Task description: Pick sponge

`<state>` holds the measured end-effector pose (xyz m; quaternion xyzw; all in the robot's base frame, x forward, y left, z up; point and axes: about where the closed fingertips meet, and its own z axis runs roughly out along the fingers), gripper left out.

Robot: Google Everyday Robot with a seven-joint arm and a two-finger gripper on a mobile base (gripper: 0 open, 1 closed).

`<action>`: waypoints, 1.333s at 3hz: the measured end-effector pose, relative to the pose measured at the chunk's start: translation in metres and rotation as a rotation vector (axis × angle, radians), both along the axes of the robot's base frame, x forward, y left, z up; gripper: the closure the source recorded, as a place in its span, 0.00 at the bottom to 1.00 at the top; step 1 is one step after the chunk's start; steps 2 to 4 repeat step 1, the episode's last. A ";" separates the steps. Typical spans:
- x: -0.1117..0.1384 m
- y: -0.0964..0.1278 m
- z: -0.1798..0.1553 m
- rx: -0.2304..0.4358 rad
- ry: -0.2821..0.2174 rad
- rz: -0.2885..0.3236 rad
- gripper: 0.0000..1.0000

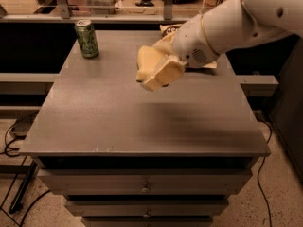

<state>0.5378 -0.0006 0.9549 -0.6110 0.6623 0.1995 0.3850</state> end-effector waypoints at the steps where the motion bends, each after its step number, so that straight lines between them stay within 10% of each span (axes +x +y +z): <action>1: -0.006 -0.007 0.036 -0.001 -0.032 0.033 1.00; 4: -0.006 -0.007 0.036 -0.001 -0.032 0.033 1.00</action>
Offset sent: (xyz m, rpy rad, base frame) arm 0.0000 0.0000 0.0000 0.0000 0.0000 0.0000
